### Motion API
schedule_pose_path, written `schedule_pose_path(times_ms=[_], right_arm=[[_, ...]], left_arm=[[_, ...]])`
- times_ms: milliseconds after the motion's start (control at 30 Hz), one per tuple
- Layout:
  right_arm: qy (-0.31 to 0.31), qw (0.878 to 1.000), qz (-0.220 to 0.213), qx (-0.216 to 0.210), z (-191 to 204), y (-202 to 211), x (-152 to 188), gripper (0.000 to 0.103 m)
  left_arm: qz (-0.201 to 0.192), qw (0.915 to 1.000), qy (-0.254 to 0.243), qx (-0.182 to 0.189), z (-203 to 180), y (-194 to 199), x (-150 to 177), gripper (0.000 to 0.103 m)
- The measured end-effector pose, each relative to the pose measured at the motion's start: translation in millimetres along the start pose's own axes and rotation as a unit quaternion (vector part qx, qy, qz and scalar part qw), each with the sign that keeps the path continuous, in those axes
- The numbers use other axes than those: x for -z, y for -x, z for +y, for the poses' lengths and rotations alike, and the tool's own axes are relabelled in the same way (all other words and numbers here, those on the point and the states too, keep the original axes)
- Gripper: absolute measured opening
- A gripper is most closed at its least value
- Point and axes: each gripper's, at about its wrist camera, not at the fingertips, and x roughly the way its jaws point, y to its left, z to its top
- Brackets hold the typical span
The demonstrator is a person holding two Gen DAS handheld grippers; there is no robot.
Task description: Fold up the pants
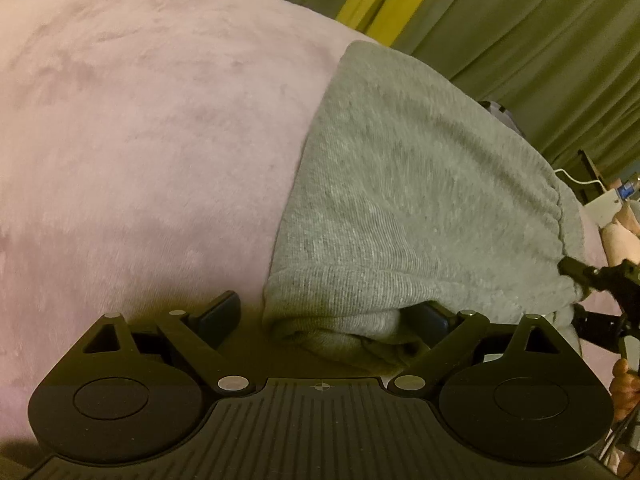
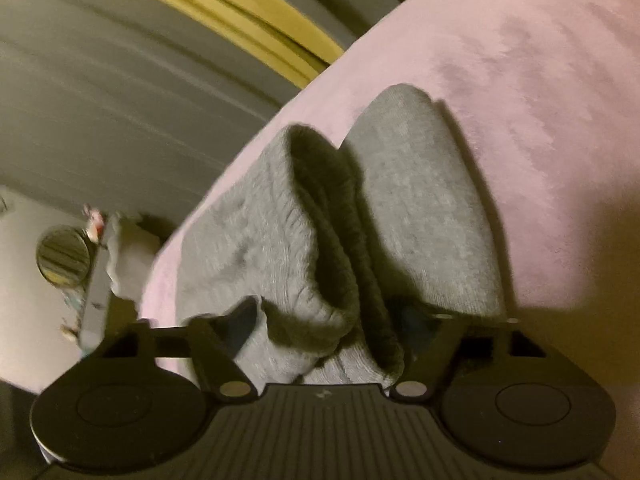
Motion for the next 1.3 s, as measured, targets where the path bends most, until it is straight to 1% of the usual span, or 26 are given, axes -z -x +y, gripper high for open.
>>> schedule_pose_path(times_ms=[33, 100, 167, 267, 333, 400, 467, 567, 633, 700, 733, 767, 800, 833, 867, 900, 933, 967, 1033, 1067, 1100, 1167, 1200, 1233, 1267, 1300], right_arm=[[0.004, 1.0, 0.0, -0.006, 0, 2, 0, 0.052], [-0.005, 1.0, 0.004, -0.016, -3, 2, -1, 0.052], [-0.009, 1.0, 0.011, -0.018, -4, 1, -4, 0.053], [-0.015, 0.999, 0.021, -0.022, -7, 0, -8, 0.059], [-0.021, 0.999, 0.024, -0.026, -9, -1, -8, 0.061], [-0.031, 0.999, 0.027, -0.036, -11, -2, -9, 0.065], [-0.041, 0.998, 0.029, -0.046, -14, -3, -9, 0.069], [-0.04, 0.997, 0.034, -0.054, -12, -6, -10, 0.079], [-0.028, 0.998, 0.034, -0.053, -6, -8, -9, 0.086], [-0.011, 0.998, 0.031, -0.044, 0, -11, -7, 0.086], [0.001, 0.999, 0.028, -0.038, 4, -10, -6, 0.079], [0.02, 0.999, 0.026, -0.028, 9, -10, -4, 0.069], [0.029, 0.999, 0.027, -0.022, 12, -12, -5, 0.046], [0.022, 0.999, 0.029, -0.033, 11, -11, -6, 0.045], [0.01, 0.998, 0.029, -0.052, 9, -9, -7, 0.044], [0.001, 0.997, 0.03, -0.067, 5, -9, -8, 0.044], [-0.011, 0.997, 0.031, -0.076, 3, -10, -9, 0.048], [-0.024, 0.996, 0.033, -0.079, 0, -12, -10, 0.052], [-0.031, 0.996, 0.04, -0.079, -1, -19, -9, 0.065], [-0.028, 0.995, 0.042, -0.081, 1, -23, -9, 0.069], [-0.026, 0.995, 0.042, -0.086, 4, -25, -10, 0.077], [-0.028, 0.995, 0.04, -0.082, 11, -29, -11, 0.079], [-0.028, 0.996, 0.034, -0.074, 15, -29, -10, 0.071], [-0.022, 0.997, 0.027, -0.062, 19, -28, -8, 0.048], [-0.01, 0.999, 0.02, -0.049, 23, -26, -7, 0.041], [-0.004, 0.999, 0.016, -0.047, 26, -24, -6, 0.041]], left_arm=[[0.0, 1.0, 0.0, -0.001, 0, 0, 0, 0.096], [0.0, 1.0, 0.0, -0.001, -1, 1, 1, 0.096], [0.0, 1.0, -0.001, -0.002, -2, 1, 1, 0.096], [0.0, 1.0, -0.001, -0.003, -2, 2, 1, 0.096], [-0.001, 0.9999, -0.003, -0.011, -5, 6, 2, 0.096], [-0.01, 0.9995, -0.01, -0.028, -9, 14, 1, 0.096], [-0.03, 0.9979, -0.02, -0.054, -12, 26, 0, 0.096], [-0.051, 0.994, -0.039, -0.089, -11, 42, -4, 0.096], [-0.082, 0.9871, -0.053, -0.127, -6, 56, -7, 0.096], [-0.124, 0.9771, -0.058, -0.163, 3, 69, -10, 0.096], [-0.142, 0.9737, -0.044, -0.173, 10, 74, -13, 0.096], [-0.154, 0.9733, -0.018, -0.169, 20, 78, -14, 0.096], [-0.163, 0.9747, 0.02, -0.152, 33, 81, -15, 0.096], [-0.166, 0.9756, 0.061, -0.13, 48, 81, -14, 0.096], [-0.163, 0.9745, 0.105, -0.114, 62, 79, -14, 0.096], [-0.16, 0.9697, 0.15, -0.107, 75, 77, -14, 0.096], [-0.16, 0.9647, 0.177, -0.111, 84, 76, -13, 0.096], [-0.158, 0.9622, 0.191, -0.114, 89, 74, -14, 0.096], [-0.142, 0.9638, 0.195, -0.114, 92, 68, -17, 0.096], [-0.135, 0.966, 0.187, -0.118, 89, 64, -18, 0.096], [-0.129, 0.9682, 0.176, -0.122, 86, 61, -18, 0.096], [-0.118, 0.9722, 0.159, -0.124, 80, 56, -19, 0.096], [-0.113, 0.9736, 0.155, -0.124, 80, 54, -20, 0.096], [-0.109, 0.9739, 0.156, -0.124, 83, 54, -21, 0.096], [-0.107, 0.9735, 0.159, -0.125, 83, 53, -21, 0.096], [-0.106, 0.9726, 0.166, -0.124, 86, 53, -21, 0.096]])
